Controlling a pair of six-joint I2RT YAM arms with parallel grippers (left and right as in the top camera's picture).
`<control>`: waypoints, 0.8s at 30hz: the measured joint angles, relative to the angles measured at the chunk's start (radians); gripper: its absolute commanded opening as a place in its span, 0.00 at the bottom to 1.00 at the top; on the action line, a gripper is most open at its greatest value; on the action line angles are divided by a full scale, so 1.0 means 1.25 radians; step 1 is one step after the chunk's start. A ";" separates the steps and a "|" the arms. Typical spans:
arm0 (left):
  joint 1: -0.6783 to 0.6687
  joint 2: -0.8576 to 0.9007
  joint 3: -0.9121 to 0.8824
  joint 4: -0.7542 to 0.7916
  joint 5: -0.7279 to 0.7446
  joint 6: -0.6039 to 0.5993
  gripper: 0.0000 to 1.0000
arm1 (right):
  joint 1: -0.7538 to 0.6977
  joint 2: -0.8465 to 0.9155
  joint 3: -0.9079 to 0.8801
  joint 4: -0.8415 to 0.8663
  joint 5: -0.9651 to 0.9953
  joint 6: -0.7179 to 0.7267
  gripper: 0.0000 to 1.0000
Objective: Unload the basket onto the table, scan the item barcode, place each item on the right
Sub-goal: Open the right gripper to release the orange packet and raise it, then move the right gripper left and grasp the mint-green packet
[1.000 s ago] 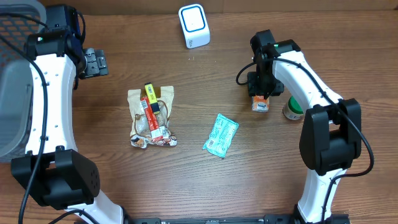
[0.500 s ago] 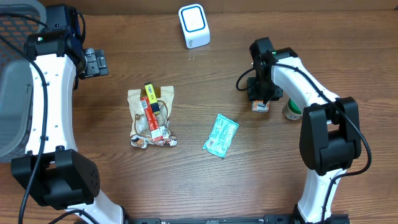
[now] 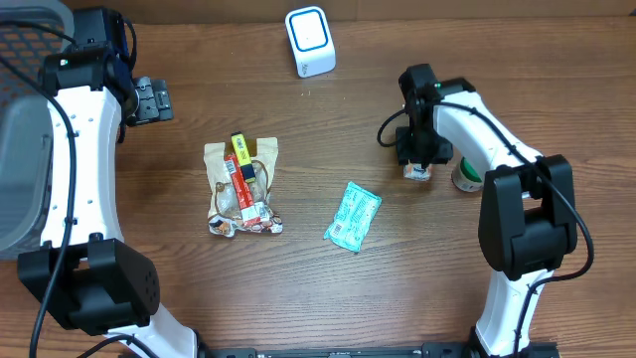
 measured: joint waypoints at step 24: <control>0.000 0.000 0.000 0.000 0.000 0.000 1.00 | 0.111 -0.030 -0.014 -0.139 -0.267 0.120 0.55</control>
